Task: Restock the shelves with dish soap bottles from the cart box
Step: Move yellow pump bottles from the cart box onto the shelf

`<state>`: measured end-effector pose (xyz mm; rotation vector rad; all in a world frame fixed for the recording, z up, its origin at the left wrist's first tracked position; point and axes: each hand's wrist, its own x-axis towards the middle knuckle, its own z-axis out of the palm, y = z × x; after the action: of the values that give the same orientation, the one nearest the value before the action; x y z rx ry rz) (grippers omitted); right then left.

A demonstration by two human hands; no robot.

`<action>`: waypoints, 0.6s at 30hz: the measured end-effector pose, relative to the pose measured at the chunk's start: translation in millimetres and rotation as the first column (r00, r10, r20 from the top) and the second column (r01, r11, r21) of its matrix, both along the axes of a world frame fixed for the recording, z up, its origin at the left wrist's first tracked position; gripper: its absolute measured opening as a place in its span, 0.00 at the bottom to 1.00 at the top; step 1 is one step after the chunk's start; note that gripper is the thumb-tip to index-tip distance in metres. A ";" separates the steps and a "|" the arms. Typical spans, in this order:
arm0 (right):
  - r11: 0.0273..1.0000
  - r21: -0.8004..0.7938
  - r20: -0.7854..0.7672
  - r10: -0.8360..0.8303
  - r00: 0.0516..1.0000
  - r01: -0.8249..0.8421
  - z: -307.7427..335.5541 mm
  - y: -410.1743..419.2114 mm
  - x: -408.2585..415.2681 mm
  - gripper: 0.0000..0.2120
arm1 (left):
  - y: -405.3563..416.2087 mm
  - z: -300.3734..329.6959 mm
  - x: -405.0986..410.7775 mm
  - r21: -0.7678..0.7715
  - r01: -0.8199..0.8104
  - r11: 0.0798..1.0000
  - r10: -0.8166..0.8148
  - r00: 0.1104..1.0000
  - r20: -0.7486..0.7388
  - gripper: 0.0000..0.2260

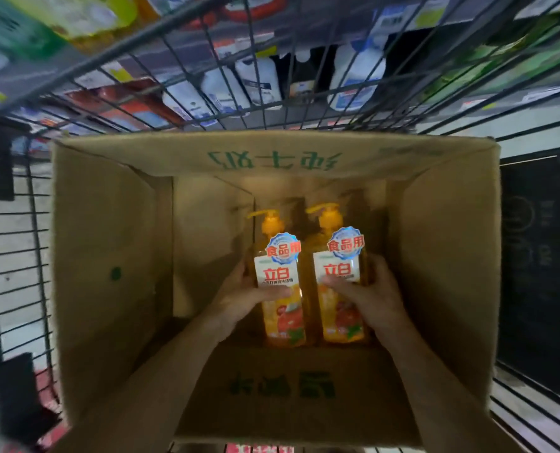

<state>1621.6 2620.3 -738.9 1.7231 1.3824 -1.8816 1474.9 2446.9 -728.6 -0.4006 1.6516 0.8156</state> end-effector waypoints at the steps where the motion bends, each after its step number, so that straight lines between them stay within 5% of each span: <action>1: 1.000 0.025 -0.012 0.013 1.000 -0.013 8.9 0.5 -2.6 0.40 | -2.2 8.2 1.6 0.002 -0.030 1.000 0.030 0.999 -0.032 0.35; 9: 0.996 0.080 -0.075 0.054 0.996 -0.048 69.8 -10.1 -24.1 0.41 | -22.5 70.5 -2.4 0.151 -0.161 0.975 0.192 0.956 -0.220 0.49; 18: 0.984 0.176 -0.336 0.049 0.941 0.012 195.0 -66.1 -57.7 0.35 | -89.4 183.1 -35.0 0.447 -0.184 0.875 0.372 0.847 -0.380 0.44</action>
<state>1563.8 2554.3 -543.9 1.4977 1.7291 -2.1823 1439.9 2357.5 -545.5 -0.1698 1.8156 1.5363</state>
